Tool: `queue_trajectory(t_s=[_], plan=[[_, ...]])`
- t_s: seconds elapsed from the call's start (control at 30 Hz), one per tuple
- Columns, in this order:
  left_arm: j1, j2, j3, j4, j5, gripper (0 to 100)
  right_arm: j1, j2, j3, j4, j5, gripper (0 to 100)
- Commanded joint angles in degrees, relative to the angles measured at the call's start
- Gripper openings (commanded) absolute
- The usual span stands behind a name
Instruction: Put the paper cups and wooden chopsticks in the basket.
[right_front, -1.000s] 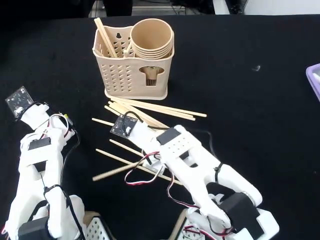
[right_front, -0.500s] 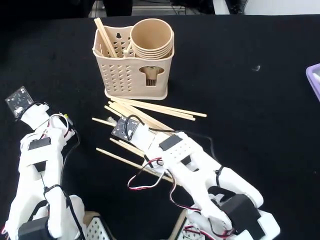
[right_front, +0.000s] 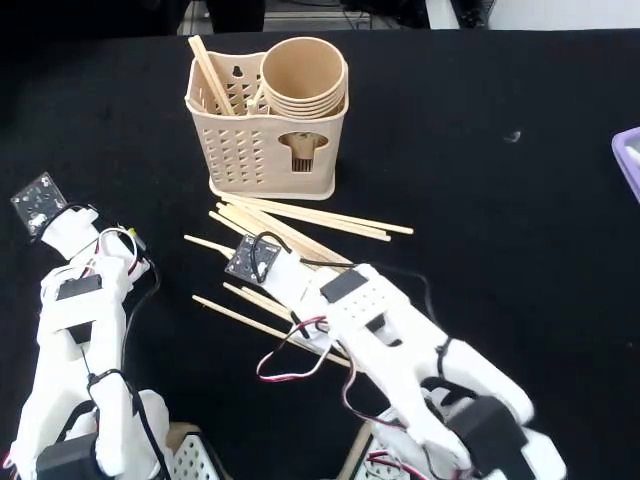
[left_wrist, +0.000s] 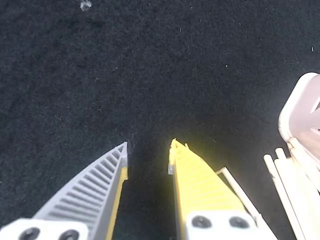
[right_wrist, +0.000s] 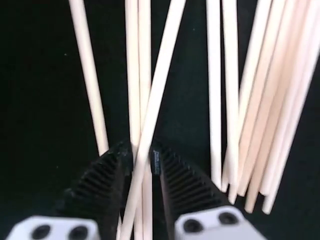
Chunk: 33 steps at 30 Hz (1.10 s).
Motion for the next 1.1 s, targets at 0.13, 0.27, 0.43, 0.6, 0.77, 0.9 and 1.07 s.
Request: queue_trajectory(t_s=[0.13, 0.27, 0.43, 0.6, 0.77, 0.9, 1.07], plan=[[-0.2, -1.1, -0.5, -1.0, 0.4, 14, 6.6, -15.2, -2.1, 8.4, 0.4, 1.1], [-0.2, -1.1, -0.5, -1.0, 0.4, 14, 9.6, -19.8, -1.1, 9.1, 3.8, 1.1], [-0.2, -1.1, -0.5, -1.0, 0.4, 14, 11.4, -20.8, 1.6, 6.4, 4.2, 1.1], [-0.2, -1.1, -0.5, -1.0, 0.4, 14, 13.3, -20.8, 2.7, 5.5, 4.3, 1.1], [-0.2, -1.1, -0.5, -1.0, 0.4, 14, 12.8, -20.8, 6.1, 6.0, 4.3, 1.1], [-0.2, -1.1, -0.5, -1.0, 0.4, 14, 12.8, -20.8, 9.7, 6.0, 4.1, 1.5], [-0.1, -1.1, -0.5, -1.0, 0.4, 14, 12.8, -20.8, 10.4, 7.4, 3.8, 1.6]])
